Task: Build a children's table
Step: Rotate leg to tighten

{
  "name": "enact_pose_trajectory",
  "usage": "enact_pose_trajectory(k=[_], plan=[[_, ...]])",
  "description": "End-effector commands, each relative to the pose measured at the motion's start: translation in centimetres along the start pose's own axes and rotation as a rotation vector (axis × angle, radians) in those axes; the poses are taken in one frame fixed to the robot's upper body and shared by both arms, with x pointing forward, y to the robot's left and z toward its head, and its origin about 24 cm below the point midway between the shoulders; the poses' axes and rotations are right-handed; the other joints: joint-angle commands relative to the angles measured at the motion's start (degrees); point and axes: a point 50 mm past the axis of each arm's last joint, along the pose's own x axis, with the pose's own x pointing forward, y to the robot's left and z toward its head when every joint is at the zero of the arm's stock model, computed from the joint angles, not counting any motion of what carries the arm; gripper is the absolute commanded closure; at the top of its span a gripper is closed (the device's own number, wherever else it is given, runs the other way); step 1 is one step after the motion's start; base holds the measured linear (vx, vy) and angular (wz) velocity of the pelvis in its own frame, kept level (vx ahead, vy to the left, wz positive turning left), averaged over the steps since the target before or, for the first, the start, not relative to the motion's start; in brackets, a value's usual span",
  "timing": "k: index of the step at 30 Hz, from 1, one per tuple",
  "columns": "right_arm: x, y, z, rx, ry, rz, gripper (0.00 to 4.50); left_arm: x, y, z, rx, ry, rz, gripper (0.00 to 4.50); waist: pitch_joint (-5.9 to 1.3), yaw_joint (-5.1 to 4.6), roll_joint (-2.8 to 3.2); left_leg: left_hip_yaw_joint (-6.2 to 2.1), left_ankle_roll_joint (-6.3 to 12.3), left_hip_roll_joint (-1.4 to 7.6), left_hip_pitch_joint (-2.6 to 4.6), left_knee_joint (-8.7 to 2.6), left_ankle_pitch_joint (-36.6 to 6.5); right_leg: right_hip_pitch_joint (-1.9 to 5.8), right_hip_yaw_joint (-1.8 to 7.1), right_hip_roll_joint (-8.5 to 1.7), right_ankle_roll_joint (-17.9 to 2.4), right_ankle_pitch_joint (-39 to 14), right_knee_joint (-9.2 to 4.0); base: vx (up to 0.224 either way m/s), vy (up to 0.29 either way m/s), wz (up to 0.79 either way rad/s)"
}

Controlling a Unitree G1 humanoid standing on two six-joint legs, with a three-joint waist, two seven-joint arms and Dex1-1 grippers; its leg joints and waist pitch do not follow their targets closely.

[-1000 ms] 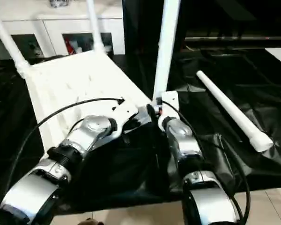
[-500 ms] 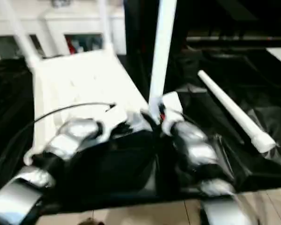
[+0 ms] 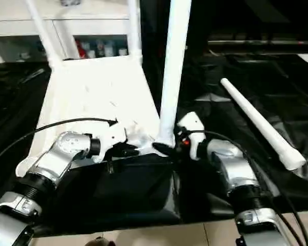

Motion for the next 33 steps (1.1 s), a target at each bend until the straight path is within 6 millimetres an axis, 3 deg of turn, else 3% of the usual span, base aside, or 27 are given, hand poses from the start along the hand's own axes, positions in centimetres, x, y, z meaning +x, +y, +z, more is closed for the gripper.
enact_pose_trajectory(k=[1,8,9,18,20,21,22,23,24,25,26,29,33], plan=[[0.2,0.1,0.2,0.002,0.009,0.019,0.57,0.1,-0.1,1.1,0.018,-0.058,-0.009,4.50,-3.82,0.09,-0.93,-0.22,4.12,1.58,0.85,-3.60,-9.7,3.03,2.72,-3.38,-12.9,-8.3,-3.75,0.000,0.000,0.00],[0.2,0.0,0.0,0.009,0.013,0.025,1.09,-0.1,-0.1,0.9,0.018,-0.045,-0.007,4.50,-3.88,0.09,-0.91,-0.27,3.75,1.62,0.85,-3.61,-9.7,3.10,2.73,-3.43,-12.7,-8.6,-3.73,0.000,0.000,0.00],[0.2,0.0,0.0,0.008,0.012,0.027,1.36,-0.2,-0.1,0.9,0.017,-0.043,-0.008,4.50,-3.88,0.06,-0.88,-0.24,3.81,1.58,0.85,-3.57,-9.6,3.07,2.72,-3.34,-12.8,-8.1,-3.68,0.000,0.000,0.00],[0.3,0.1,-0.3,0.027,0.012,0.016,1.75,-0.3,-0.1,0.4,0.005,-0.024,-0.005,4.50,-3.95,0.04,-0.68,-0.25,3.88,1.54,0.87,-3.49,-9.4,3.13,2.69,-3.29,-13.1,-7.1,-3.60,0.000,0.000,0.00],[0.6,-0.1,-0.5,0.043,0.013,-0.042,1.77,-0.1,0.1,0.2,-0.010,-0.003,0.025,4.50,-3.92,-0.08,-0.71,-0.26,3.65,1.54,0.89,-3.55,-9.4,3.07,2.72,-3.34,-13.3,-7.3,-3.56,0.000,0.000,0.00],[1.2,-0.6,-1.0,0.084,0.022,-0.171,1.78,0.3,0.9,0.0,-0.028,0.038,0.108,4.50,-3.91,-0.13,-0.68,-0.27,3.34,1.53,0.98,-3.59,-10.2,3.06,2.68,-3.34,-13.2,-8.2,-3.69,0.000,0.000,0.00],[1.8,-0.9,-1.5,0.133,0.027,-0.279,1.78,0.8,1.6,0.2,-0.046,0.041,0.169,4.50,-3.51,-0.55,-0.50,-0.13,2.49,1.28,1.14,-3.78,-11.5,2.61,2.77,-3.13,-12.7,-10.7,-4.23,0.000,0.000,0.00],[1.8,-0.9,-1.5,0.139,0.027,-0.291,1.78,0.8,1.7,0.3,-0.048,0.041,0.176,4.50,-3.44,-0.70,-0.39,-0.24,1.64,1.23,1.22,-3.89,-12.7,2.63,2.74,-3.22,-12.4,-12.8,-4.36,0.000,0.000,0.00],[2.5,-1.3,-1.7,0.197,0.024,-0.421,1.79,1.5,2.5,0.9,-0.079,0.046,0.264,4.50,-3.54,-0.91,-0.58,-0.39,0.34,1.12,1.34,-4.01,-13.9,2.90,2.61,-3.41,-11.3,-16.2,-4.69,0.000,0.000,0.00],[2.6,-1.3,-1.7,0.201,0.024,-0.431,1.79,1.5,2.6,1.0,-0.082,0.046,0.271,4.50,-3.54,-1.10,-0.53,-0.45,-0.33,1.18,1.53,-4.05,-14.8,2.71,2.69,-3.48,-10.8,-17.7,-4.88,0.000,0.000,0.00],[3.1,-1.6,-1.9,0.246,0.030,-0.553,1.80,2.3,3.2,1.8,-0.106,0.053,0.347,4.50,-3.55,-1.19,-0.58,-0.41,-0.58,1.12,1.53,-4.04,-14.7,2.61,2.72,-3.43,-10.4,-18.0,-4.97,0.000,0.000,0.00],[3.8,-1.7,-1.9,0.286,0.039,-0.645,1.80,3.5,3.3,2.9,-0.145,0.035,0.393,4.50,-3.65,-1.02,-0.58,-0.47,0.02,1.07,1.24,-3.96,-13.8,2.81,2.66,-3.46,-10.1,-16.5,-5.04,0.000,0.000,0.00],[5.0,-1.5,-1.2,0.262,0.030,-0.729,1.80,5.7,2.6,4.8,-0.125,-0.002,0.387,4.50,-4.12,-0.81,-0.14,-0.47,1.54,0.97,0.80,-3.59,-9.8,3.08,2.59,-3.28,-11.3,-8.4,-4.27,0.000,0.000,0.00]])
